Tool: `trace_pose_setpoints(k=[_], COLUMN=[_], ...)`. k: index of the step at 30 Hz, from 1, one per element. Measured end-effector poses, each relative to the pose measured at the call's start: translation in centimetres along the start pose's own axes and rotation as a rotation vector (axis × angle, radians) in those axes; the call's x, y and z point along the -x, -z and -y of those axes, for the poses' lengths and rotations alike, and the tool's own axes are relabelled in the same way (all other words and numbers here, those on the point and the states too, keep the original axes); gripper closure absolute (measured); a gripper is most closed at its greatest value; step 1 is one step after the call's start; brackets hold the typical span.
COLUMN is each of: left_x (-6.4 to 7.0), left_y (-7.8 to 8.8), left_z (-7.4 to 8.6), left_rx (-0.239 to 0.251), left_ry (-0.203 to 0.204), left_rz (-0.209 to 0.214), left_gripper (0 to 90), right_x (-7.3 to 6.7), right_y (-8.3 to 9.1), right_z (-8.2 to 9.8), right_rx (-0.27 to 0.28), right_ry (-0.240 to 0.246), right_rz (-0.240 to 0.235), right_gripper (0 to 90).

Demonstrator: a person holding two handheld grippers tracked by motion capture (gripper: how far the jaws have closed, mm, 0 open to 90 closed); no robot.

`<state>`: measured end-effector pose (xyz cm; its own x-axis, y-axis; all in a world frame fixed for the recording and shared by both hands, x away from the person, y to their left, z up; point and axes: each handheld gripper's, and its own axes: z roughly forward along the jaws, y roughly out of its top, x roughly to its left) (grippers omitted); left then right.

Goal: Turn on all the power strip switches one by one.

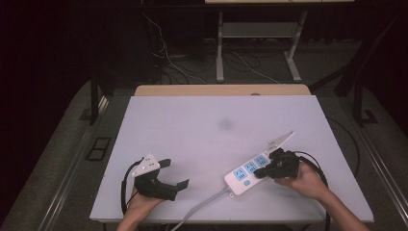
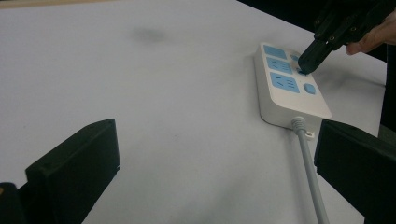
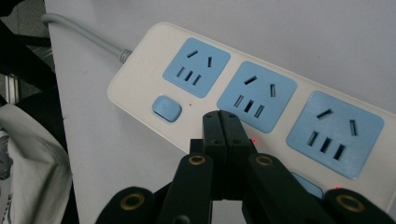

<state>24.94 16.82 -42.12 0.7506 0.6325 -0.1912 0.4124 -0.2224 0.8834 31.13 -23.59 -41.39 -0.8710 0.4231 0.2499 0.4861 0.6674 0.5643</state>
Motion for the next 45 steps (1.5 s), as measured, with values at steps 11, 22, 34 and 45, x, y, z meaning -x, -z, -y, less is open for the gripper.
trace_pose_setpoints(k=[11, 22, 34, 45], left_x=[0.0, 0.0, 0.0, 0.0], left_y=[0.0, 0.0, 0.1, 0.1], left_z=[0.0, 0.0, 0.0, 0.0], left_rx=[0.002, 0.001, 0.004, 0.003], left_ry=[0.004, 0.003, 0.004, 0.003], left_rz=[-0.002, -0.003, -0.003, -0.003], left_gripper=[0.0, 0.0, 0.0, 0.0], right_x=[-0.8, -2.3, -3.4, -3.0], right_y=[0.7, 1.5, 0.3, -0.4], right_z=[-0.1, -1.3, -2.7, -2.9], right_rx=[0.020, 0.025, -0.005, -0.025], right_ry=[0.008, 0.058, 0.098, 0.103], right_rz=[-0.003, -0.016, -0.043, -0.048], right_gripper=[90.0, 90.0, 90.0, 90.0])
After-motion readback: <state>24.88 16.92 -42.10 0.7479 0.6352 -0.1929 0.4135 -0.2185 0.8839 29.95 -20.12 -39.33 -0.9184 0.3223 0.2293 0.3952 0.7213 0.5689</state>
